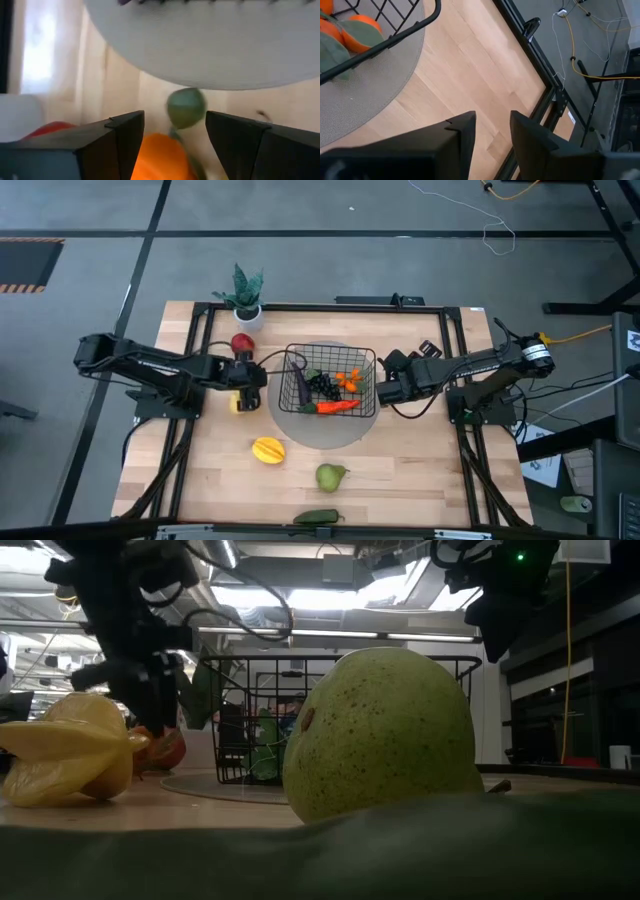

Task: Build produce basket
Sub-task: Put the orange tangerines into the black wire basket

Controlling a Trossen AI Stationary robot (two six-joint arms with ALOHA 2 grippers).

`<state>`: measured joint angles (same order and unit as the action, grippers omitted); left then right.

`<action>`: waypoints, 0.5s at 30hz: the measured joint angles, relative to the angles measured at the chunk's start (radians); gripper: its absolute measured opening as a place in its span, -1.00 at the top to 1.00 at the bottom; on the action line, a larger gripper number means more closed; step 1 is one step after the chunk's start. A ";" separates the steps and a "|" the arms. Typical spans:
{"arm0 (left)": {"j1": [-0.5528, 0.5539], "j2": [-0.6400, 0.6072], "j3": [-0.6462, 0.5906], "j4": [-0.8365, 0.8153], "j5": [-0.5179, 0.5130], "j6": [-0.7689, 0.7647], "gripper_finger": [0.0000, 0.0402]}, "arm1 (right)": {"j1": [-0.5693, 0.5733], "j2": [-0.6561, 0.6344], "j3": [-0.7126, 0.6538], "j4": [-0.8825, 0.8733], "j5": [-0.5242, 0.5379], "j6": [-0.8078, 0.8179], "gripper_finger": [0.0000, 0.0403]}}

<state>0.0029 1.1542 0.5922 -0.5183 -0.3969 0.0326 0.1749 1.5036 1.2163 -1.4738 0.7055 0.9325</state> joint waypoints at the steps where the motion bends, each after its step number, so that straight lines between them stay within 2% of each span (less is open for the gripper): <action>1: 0.000 0.013 0.000 0.001 -0.008 0.000 -0.01 | 0.000 0.000 0.000 0.000 0.000 0.000 0.40; 8: 0.000 0.092 0.000 0.022 0.008 0.003 -0.01 | 0.000 0.000 0.000 0.000 0.000 -0.006 0.40; 15: 0.000 0.119 0.000 0.087 0.016 0.004 -0.01 | 0.000 0.000 0.000 0.000 0.000 -0.024 0.40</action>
<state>0.0029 1.2736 0.5922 -0.4316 -0.3812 0.0368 0.1753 1.5036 1.2163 -1.4742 0.7052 0.9085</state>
